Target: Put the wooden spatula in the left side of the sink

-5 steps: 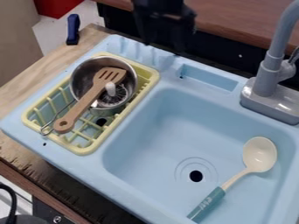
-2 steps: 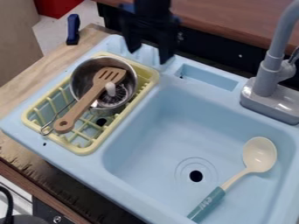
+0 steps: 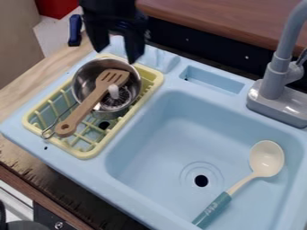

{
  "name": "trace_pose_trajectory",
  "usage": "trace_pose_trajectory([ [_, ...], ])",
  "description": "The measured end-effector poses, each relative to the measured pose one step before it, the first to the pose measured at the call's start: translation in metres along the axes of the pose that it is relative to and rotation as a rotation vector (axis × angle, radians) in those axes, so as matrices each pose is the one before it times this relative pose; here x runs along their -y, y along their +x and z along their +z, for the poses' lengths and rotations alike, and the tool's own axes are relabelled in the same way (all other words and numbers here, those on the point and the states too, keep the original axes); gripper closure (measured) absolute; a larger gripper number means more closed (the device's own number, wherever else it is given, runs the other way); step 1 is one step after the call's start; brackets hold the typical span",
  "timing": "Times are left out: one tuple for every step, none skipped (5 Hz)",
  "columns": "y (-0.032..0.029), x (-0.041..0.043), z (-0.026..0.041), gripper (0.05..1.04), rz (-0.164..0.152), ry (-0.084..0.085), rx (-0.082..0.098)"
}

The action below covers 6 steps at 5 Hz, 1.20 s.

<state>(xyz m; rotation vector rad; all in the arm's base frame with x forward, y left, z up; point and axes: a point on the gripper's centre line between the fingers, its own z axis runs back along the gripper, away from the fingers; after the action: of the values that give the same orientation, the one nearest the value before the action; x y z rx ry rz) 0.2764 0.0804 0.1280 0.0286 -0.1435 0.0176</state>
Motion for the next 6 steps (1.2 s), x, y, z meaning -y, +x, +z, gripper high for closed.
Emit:
trace_pose_trajectory([
  [-0.01883, -0.00803, 0.00571, 0.084, 0.0623, -0.0444, -0.0746],
  [-0.02719, -0.00368, 0.00105, 0.084, 0.0308, 0.0269, -0.0663],
  [-0.02036, -0.00408, -0.00786, 0.084, 0.0238, 0.0257, -0.0102],
  [-0.01128, -0.00125, -0.01249, 0.084, 0.0347, 0.0003, -0.0022],
  [-0.00492, 0.00329, -0.01041, 0.084, 0.0745, 0.0066, -0.007],
  [-0.00138, 0.00263, -0.00815, 0.084, 0.0379, 0.005, 0.0138],
])
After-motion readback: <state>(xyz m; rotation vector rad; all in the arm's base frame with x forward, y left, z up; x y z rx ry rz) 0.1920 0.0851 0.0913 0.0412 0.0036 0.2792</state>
